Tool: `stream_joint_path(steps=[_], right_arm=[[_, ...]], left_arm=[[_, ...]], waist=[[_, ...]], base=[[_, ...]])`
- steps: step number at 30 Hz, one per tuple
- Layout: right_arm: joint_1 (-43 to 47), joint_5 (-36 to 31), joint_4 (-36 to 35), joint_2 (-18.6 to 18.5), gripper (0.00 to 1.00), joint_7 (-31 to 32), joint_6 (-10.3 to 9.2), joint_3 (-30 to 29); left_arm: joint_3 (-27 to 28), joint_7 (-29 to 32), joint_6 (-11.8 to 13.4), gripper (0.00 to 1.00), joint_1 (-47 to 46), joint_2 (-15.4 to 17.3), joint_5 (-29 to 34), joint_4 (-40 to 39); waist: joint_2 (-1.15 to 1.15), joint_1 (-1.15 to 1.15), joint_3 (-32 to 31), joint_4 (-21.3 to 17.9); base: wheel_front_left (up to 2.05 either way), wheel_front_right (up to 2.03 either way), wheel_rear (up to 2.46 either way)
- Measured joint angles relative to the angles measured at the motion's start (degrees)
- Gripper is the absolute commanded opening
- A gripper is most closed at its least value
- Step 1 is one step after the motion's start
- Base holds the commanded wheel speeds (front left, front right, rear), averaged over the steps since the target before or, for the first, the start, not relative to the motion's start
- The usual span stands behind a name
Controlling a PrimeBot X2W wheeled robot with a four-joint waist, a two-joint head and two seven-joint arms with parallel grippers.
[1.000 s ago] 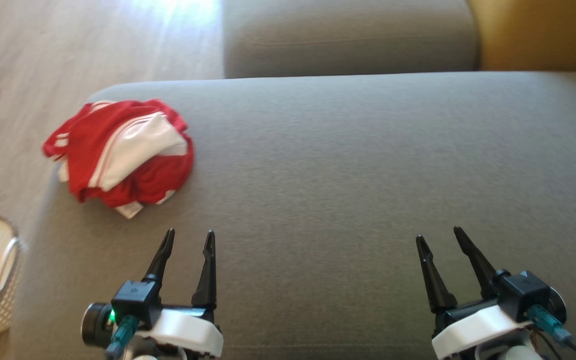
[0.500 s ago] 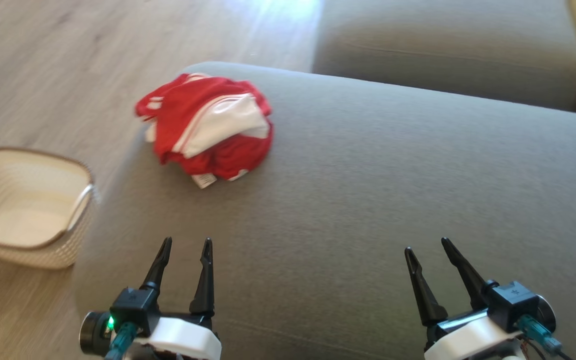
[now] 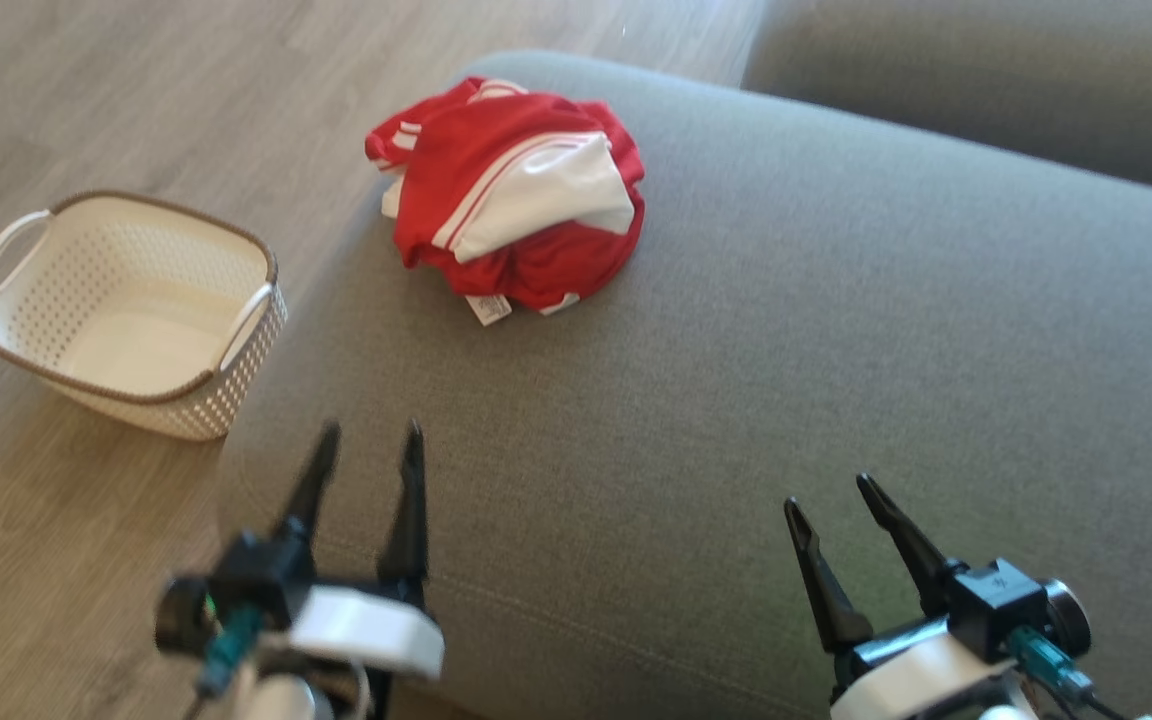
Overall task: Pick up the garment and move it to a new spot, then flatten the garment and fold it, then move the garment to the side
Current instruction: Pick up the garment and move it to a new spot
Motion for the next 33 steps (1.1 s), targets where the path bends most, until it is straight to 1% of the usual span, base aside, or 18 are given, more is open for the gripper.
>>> stream_joint_path(steps=[3,5,8,11,14,15,17,18,19,20,21,22,24,26,28,33], right_arm=[[-1.4,-1.1,0.0,0.0,1.00,0.0,0.00,0.1],[-2.4,-1.9,0.0,0.0,1.00,0.0,0.00,-0.1],[-4.1,-3.5,0.0,-0.1,1.00,0.0,0.00,-0.2],[-5.8,-5.2,-0.3,-0.1,1.00,0.0,0.00,-1.0],[-7.0,-6.6,-0.3,-0.2,1.00,0.0,0.00,-2.1],[-7.0,-7.0,-0.4,-0.3,1.00,0.0,0.00,-2.2],[-7.2,-7.6,-0.6,-0.4,1.00,0.0,0.00,-2.6],[-7.2,-7.6,-0.6,-0.4,1.00,0.0,0.00,-2.6],[-7.8,-8.3,-1.0,-0.4,1.00,0.0,0.00,-2.8],[-8.0,-8.4,-1.4,-0.5,1.00,0.0,0.00,-2.9],[-8.0,-8.4,-1.4,-0.5,1.00,0.0,0.00,-2.9],[-8.8,-8.8,-1.7,-0.6,1.00,0.0,0.00,-3.1],[-9.5,-8.8,-1.8,-0.6,1.00,0.0,0.00,-3.3],[-10.1,-8.8,-2.1,-0.6,1.00,0.0,0.00,-3.4],[-10.4,-8.8,-2.4,-0.7,1.00,0.0,0.00,-3.2],[-11.5,-8.9,-3.0,-0.7,1.00,0.0,0.00,-3.5]], left_arm=[[1.5,0.0,-0.3,1.00,-4.4,0.0,0.0,-1.5],[3.5,0.0,-1.4,1.00,-8.5,-0.1,0.0,-2.4],[7.5,0.0,-4.2,1.00,-16.2,0.2,0.0,-2.8],[11.0,-0.4,-7.1,1.00,-25.0,1.7,-1.2,-0.5],[12.1,-0.4,-9.0,1.00,-34.0,4.1,-2.0,6.0],[12.2,0.8,-9.6,1.00,-36.7,4.8,-2.3,8.8],[12.0,5.0,-10.7,1.00,-41.8,6.2,-3.7,14.5],[12.0,5.0,-10.7,1.00,-41.8,6.2,-3.7,14.5],[11.4,10.0,-11.5,1.00,-46.8,7.5,-4.8,20.3],[11.2,12.1,-11.8,1.00,-49.3,7.9,-5.5,23.2],[11.2,12.1,-11.8,1.00,-49.3,7.9,-5.5,23.2],[10.2,16.3,-12.0,1.00,-53.9,8.8,-7.1,28.7],[9.2,21.0,-12.2,1.00,-57.9,9.0,-9.4,34.5],[8.1,23.8,-12.3,1.00,-60.6,9.4,-11.4,39.1],[7.5,25.1,-12.6,1.00,-62.3,10.0,-13.1,42.7],[4.0,29.0,-12.6,1.00,-64.8,11.5,-17.4,49.8]], waist=[[0.00,0.00,2.0,-0.2],[0.00,0.00,3.6,-0.5],[0.00,0.00,6.1,-1.4],[0.00,0.00,8.9,-2.7],[0.00,0.00,11.5,-4.1],[0.00,0.00,12.2,-4.7],[0.00,0.00,13.8,-5.7],[0.00,0.00,13.8,-5.7],[0.00,0.00,15.4,-6.8],[0.00,0.00,16.2,-7.2],[0.00,0.00,16.2,-7.2],[0.00,0.01,17.7,-8.1],[0.00,0.01,19.1,-9.0],[0.00,0.01,20.4,-9.9],[0.00,0.01,21.7,-10.8],[0.00,0.01,24.7,-12.7]], base=[[0.00,0.00,0.00],[0.00,0.00,0.00],[0.00,0.00,0.00],[0.00,0.00,0.00],[0.00,0.00,0.00],[0.00,0.00,0.00],[0.00,0.00,0.00],[0.00,0.00,0.00],[0.00,0.00,0.00],[0.00,0.00,0.00],[0.00,0.00,0.00],[0.00,0.00,0.00],[0.00,0.00,0.00],[0.00,0.00,0.00],[0.00,0.00,0.00],[0.00,0.00,0.00]])
